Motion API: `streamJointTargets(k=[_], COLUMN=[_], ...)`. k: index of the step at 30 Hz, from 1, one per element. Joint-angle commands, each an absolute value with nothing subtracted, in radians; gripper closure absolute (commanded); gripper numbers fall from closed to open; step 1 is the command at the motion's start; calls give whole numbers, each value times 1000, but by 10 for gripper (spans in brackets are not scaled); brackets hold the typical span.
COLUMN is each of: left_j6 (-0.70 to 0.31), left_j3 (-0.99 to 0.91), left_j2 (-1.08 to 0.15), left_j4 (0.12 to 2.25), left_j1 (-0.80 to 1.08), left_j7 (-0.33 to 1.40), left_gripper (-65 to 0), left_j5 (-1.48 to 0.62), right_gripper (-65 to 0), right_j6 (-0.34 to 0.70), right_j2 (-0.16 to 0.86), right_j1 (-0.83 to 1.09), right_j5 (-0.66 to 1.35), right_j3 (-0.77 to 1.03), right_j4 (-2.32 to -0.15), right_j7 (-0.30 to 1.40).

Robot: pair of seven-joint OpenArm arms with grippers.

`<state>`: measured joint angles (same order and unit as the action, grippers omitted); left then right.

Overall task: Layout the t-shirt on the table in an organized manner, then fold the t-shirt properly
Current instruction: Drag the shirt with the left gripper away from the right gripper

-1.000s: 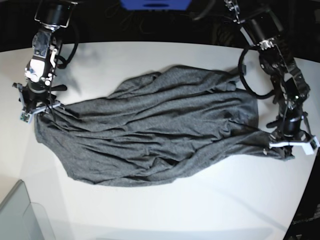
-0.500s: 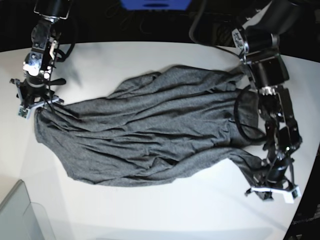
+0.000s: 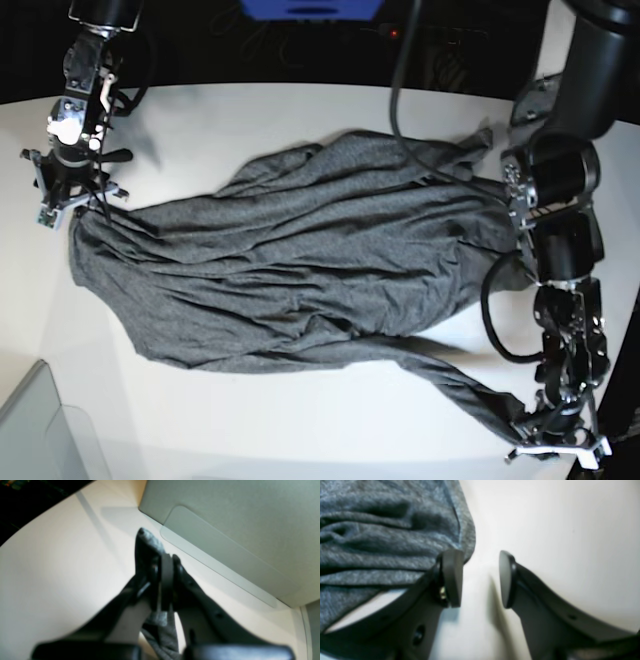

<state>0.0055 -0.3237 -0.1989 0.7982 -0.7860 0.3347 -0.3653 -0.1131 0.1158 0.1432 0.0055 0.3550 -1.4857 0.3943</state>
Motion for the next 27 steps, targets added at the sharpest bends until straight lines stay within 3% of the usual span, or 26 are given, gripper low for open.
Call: streamJointTargets(k=[1,9,17,20,24,27], left_j6=[4,5,2,1,-2,-4], left_j3=[-325,-325,-323,-323,-323,-331], left_j2=[-217,-288,-282,-277,-272,-274], left_j4=[786,642,582,588,595,596], left_j1=[-831,-845,-839,-819,-785,-756], left_j7=[283,179,143,145,200,231], left_gripper=[-1,-1,-15,-103,-274,-317], left_j5=[-366,-366,-366,-366,-371,-377], right_gripper=[-244,-244,-244,-244,-244,-244], right_j6=[-114,-114,-114,-114,-114,-114], right_j2=[130,130,125,125,125,125], right_j1=[133,151,148,145,145,145], right_j5=[1,1,1,1,1,1], right_j3=[358,358,352,352,352,349], right_j4=[-1504,-1504,-1504,-1504,-1521,-1544], right_j7=[364,364,364,364,364,364])
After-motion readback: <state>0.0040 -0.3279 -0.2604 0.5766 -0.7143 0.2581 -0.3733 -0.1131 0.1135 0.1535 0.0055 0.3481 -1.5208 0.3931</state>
